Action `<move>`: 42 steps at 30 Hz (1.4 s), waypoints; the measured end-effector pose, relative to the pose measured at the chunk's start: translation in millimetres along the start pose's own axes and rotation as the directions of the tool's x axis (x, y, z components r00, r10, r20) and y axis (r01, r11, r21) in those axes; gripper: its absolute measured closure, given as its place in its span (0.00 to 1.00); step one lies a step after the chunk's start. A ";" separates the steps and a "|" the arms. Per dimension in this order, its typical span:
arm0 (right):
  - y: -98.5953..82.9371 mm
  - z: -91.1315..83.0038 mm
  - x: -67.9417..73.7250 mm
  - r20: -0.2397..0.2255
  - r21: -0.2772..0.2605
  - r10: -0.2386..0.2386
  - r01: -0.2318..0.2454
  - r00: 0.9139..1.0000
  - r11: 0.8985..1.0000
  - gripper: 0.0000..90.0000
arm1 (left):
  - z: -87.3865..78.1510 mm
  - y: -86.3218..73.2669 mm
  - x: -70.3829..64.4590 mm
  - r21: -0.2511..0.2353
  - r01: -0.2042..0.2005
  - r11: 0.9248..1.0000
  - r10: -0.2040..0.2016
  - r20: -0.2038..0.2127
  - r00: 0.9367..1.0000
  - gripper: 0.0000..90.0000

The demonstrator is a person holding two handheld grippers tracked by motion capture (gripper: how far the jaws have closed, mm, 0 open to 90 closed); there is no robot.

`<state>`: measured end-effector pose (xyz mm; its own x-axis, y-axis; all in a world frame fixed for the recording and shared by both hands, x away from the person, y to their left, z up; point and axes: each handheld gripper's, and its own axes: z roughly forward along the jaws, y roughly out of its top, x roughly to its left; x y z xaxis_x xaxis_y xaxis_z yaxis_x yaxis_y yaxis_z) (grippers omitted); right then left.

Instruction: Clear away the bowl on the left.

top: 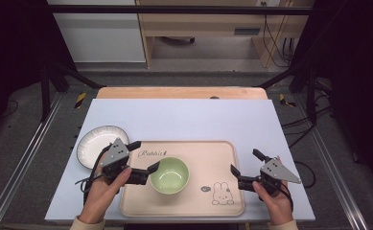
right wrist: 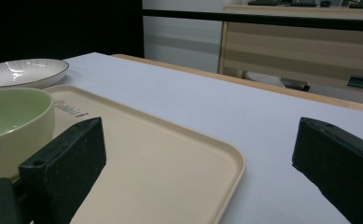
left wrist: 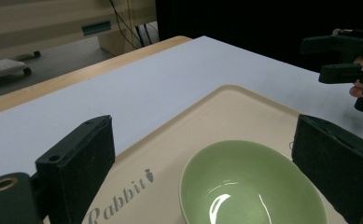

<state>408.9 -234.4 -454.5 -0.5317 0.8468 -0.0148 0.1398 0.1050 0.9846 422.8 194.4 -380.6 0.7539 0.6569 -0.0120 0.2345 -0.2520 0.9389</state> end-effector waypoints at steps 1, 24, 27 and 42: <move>0.0 -0.1 0.1 0.002 0.000 0.001 -0.001 1.000 1.000 0.03 | -0.9 -0.1 0.7 -0.008 0.001 1.000 -0.001 -0.002 1.000 0.07; 0.3 -2.0 -1.7 0.007 -0.003 0.005 -0.005 1.000 1.000 0.03 | -38.8 2.1 20.0 -0.097 -0.002 0.995 -0.004 -0.059 0.998 0.04; 0.4 -2.2 -1.6 0.010 -0.003 0.007 -0.007 1.000 1.000 0.03 | -42.4 -1.3 24.2 -0.100 0.003 0.995 -0.011 -0.072 0.997 0.04; 0.2 -2.1 -1.3 0.007 -0.002 0.003 -0.003 1.000 1.000 0.03 | -53.3 -32.1 43.3 -0.122 0.045 0.992 -0.061 -0.124 0.990 0.04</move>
<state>407.9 -236.6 -453.9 -0.5253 0.8508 -0.0130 0.1396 0.1012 0.9850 415.2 268.8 -392.9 0.6562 0.7542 -0.0261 0.1922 -0.1335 0.9722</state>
